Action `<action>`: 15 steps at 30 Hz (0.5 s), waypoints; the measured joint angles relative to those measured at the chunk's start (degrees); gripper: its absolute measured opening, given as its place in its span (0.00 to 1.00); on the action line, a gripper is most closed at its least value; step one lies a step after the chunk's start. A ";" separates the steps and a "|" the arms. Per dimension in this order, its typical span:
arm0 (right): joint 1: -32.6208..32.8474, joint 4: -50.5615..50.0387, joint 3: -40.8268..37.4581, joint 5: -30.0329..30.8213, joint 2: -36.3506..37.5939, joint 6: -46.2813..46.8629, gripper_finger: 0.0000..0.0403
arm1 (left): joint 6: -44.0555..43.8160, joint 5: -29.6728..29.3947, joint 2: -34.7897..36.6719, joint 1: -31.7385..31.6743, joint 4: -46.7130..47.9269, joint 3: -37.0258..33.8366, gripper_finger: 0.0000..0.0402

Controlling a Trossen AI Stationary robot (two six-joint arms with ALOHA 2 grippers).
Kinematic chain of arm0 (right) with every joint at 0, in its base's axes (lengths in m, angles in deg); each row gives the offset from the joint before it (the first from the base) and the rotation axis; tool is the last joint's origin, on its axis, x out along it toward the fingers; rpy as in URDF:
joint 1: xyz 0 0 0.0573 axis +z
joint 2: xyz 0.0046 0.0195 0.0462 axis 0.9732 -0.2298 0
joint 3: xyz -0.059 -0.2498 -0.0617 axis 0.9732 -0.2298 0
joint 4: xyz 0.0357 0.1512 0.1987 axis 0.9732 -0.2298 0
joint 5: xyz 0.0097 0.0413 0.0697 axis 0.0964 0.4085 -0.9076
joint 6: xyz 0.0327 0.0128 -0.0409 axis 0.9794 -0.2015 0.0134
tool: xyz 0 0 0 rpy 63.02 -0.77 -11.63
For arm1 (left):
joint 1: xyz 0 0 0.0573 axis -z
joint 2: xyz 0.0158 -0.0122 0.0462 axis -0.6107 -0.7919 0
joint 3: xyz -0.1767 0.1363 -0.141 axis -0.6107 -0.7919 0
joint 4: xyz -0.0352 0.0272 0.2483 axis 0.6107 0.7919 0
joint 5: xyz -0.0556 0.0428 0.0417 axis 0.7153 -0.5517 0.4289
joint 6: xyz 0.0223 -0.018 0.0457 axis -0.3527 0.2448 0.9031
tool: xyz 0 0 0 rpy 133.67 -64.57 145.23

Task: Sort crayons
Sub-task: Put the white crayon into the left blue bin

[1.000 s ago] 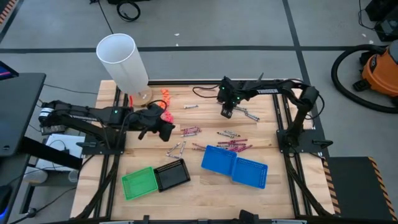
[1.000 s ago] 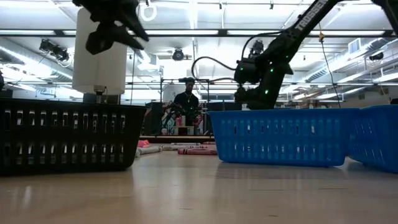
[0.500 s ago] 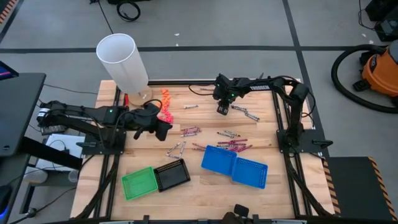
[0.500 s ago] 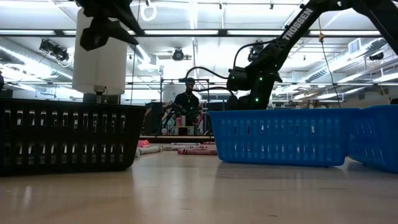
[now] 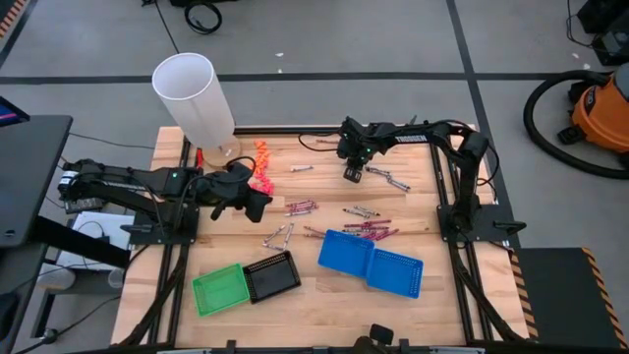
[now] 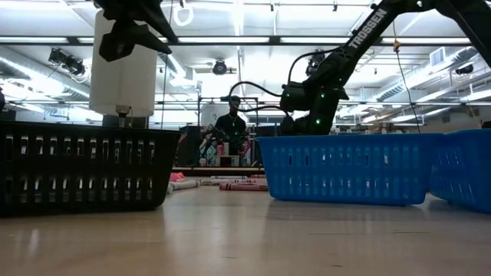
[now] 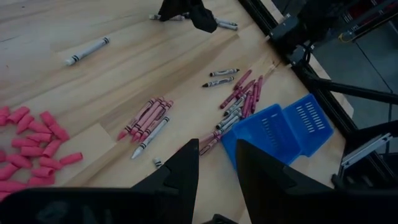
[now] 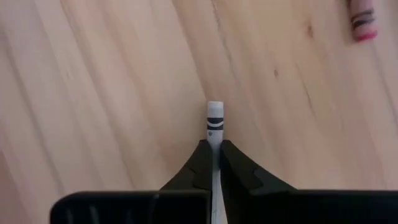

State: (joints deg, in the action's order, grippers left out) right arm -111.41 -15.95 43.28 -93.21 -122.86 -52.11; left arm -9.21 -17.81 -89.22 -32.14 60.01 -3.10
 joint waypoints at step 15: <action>3.21 -5.71 5.31 -26.78 12.35 12.25 0.07 | 2.26 -3.51 -0.02 0.00 10.28 0.00 0.28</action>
State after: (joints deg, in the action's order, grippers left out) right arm -108.20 -21.65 48.59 -119.99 -110.51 -39.86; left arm -6.94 -21.32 -89.24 -32.14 70.28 -3.10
